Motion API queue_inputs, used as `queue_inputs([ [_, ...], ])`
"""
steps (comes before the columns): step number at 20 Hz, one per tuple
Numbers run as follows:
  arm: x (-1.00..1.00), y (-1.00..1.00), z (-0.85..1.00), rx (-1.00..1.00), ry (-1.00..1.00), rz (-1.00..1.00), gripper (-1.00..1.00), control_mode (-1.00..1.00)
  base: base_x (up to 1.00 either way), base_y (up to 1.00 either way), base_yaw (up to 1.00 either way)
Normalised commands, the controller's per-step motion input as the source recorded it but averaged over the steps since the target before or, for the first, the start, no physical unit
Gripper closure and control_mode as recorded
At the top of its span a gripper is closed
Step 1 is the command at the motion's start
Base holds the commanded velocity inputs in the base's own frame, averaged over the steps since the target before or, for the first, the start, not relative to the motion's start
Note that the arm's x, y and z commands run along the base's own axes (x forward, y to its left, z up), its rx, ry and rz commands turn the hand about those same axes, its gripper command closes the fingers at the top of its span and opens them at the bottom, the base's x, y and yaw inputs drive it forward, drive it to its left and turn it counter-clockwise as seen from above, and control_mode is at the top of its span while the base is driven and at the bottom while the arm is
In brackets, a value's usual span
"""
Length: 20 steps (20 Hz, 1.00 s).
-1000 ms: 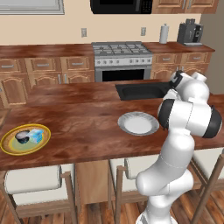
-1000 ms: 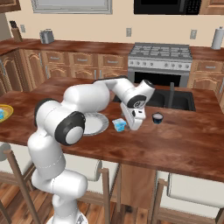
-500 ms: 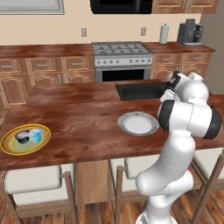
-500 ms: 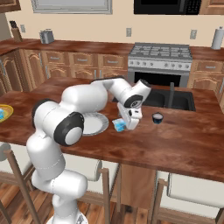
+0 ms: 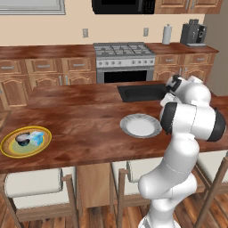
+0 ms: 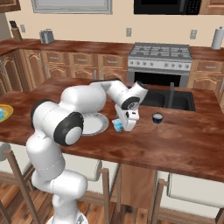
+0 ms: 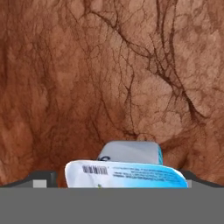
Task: Place two yogurt containers on each plate.
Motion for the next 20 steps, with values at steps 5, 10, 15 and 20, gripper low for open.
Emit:
queue_inputs([
  [5,0.01,0.03,-0.07,0.0,0.0,0.0,-1.0,-1.0,0.0,0.0,0.0],
  [10,0.0,0.07,-0.12,0.0,0.0,0.0,1.0,-1.0,0.0,0.0,0.0],
  [15,-0.01,0.03,0.03,-0.01,0.0,0.0,1.0,-1.0,0.0,0.0,0.0],
  [20,-0.04,0.29,0.3,-0.05,-0.01,0.03,1.0,-1.0,0.0,0.0,0.0],
])
